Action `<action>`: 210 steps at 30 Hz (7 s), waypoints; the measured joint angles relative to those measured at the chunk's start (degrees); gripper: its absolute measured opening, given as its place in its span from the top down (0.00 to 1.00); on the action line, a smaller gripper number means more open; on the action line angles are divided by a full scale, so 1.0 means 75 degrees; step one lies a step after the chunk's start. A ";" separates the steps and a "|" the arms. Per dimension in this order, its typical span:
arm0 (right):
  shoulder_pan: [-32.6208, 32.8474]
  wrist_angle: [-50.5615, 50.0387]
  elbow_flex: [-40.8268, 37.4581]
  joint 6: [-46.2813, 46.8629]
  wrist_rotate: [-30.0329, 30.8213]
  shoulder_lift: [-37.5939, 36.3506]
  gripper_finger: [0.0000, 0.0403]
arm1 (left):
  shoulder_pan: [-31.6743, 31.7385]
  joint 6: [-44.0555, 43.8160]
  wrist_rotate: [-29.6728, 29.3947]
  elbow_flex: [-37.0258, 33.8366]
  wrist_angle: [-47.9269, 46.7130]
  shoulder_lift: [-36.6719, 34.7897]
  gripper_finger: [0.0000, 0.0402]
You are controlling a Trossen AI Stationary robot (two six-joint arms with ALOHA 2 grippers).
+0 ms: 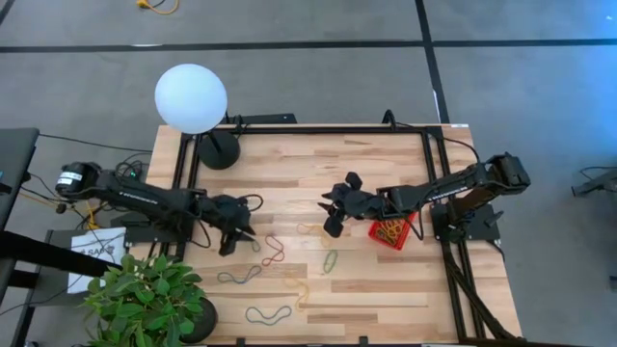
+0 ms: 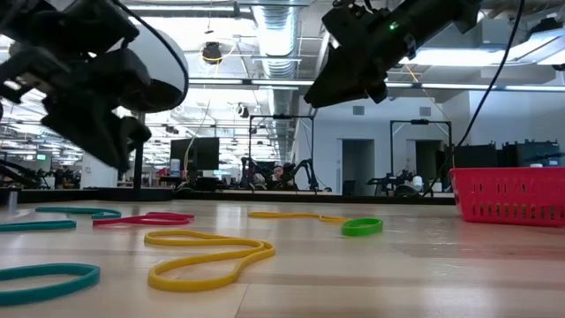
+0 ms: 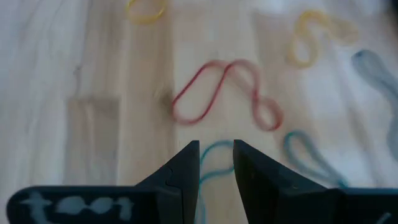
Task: Pick and place rubber bands into bin
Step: Put the blue rubber band into the basket
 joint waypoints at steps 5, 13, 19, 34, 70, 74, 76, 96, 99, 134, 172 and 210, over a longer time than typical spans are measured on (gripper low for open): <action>-0.0029 0.0230 0.0000 -0.0001 0.0053 0.0000 0.71 | -0.0476 -0.0181 -0.0338 0.0000 -0.0343 0.0000 0.78; -0.0029 0.0399 0.0003 -0.0062 0.0053 0.0000 0.71 | -0.0836 -0.0343 -0.1083 -0.0321 -0.0379 0.0003 0.78; -0.0029 0.0396 0.0003 -0.0063 0.0050 0.0000 0.71 | -0.0853 -0.0485 -0.1287 -0.0418 -0.0336 0.0006 0.78; -0.0029 0.0378 0.0003 -0.0065 0.0018 0.0003 0.71 | -0.1403 -0.1020 -0.1814 -0.0794 0.0677 0.0799 0.78; 0.1613 -0.5386 0.0006 0.2363 0.2985 -0.2187 0.71 | 0.0532 0.2203 -0.2001 0.2885 0.4680 0.3301 1.00; 0.2364 -0.6628 0.0008 0.3602 0.3856 -0.2826 0.71 | 0.0884 0.2460 -0.1721 0.3807 0.5422 0.4660 1.00; 0.2707 -0.7167 -0.0060 0.4405 0.4202 -0.2982 0.71 | 0.0990 0.2542 -0.1277 0.4517 0.5406 0.5349 1.00; 0.3937 -0.8445 -0.2532 0.9271 0.4774 -0.3162 0.71 | 0.0734 0.3033 0.1611 1.0466 0.4608 1.0256 1.00; 0.3940 -0.8832 -0.2532 0.9235 0.4774 -0.3164 0.71 | 0.0709 0.2983 0.1961 1.0726 0.4444 1.0450 1.00; 0.3937 -0.9281 -0.1880 0.9321 0.4771 -0.3552 0.71 | 0.0556 0.3954 -0.1424 1.0730 0.1448 0.9871 0.73; 0.3937 -0.9077 -0.1880 0.9321 0.4754 -0.3552 0.71 | 0.0441 0.3067 -0.0932 0.9927 0.1474 0.9830 0.73; 0.3920 -0.8772 -0.1880 0.8931 0.4760 -0.3552 0.71 | 0.0193 0.4188 -0.3706 0.9987 0.2955 0.9966 1.00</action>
